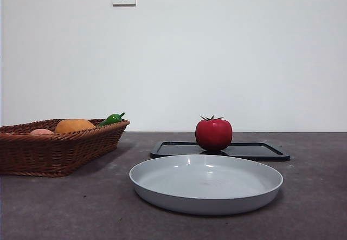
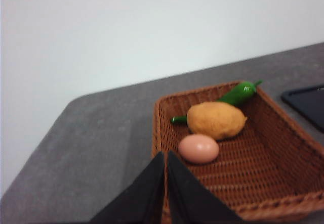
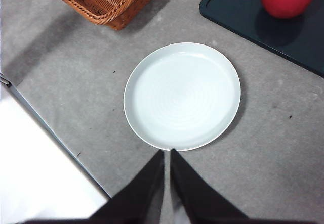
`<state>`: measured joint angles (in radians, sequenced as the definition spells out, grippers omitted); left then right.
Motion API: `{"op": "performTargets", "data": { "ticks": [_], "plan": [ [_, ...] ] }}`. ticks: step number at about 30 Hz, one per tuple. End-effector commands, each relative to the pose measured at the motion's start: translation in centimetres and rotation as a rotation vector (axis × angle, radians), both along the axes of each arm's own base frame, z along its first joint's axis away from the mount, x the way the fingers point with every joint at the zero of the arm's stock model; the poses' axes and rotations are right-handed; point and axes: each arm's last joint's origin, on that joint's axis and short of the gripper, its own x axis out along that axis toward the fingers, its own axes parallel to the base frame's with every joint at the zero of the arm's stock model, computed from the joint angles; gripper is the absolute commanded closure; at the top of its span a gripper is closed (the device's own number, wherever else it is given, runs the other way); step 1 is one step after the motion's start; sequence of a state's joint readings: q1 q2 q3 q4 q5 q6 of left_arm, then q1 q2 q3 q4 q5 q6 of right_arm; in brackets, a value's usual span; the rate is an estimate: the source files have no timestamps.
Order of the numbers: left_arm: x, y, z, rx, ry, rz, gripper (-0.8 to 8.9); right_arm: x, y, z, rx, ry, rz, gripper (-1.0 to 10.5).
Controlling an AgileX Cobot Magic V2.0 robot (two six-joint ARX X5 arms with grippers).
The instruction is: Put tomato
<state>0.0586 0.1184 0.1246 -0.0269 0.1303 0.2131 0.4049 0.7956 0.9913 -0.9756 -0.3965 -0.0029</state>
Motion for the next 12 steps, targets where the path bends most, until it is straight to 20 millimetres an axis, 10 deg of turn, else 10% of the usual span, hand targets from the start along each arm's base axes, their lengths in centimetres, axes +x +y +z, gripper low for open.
{"op": "performTargets", "data": {
  "ticks": [1, 12],
  "plan": [
    [0.0, 0.1, -0.6, -0.013, 0.013, 0.016, 8.06, 0.1, 0.1, 0.2, 0.007, -0.006, 0.006, 9.4],
    [-0.2, 0.2, -3.5, -0.014, 0.076, 0.063, 8.06, 0.1, 0.1, 0.2, 0.007, -0.006, 0.005, 9.4]
  ]
}}
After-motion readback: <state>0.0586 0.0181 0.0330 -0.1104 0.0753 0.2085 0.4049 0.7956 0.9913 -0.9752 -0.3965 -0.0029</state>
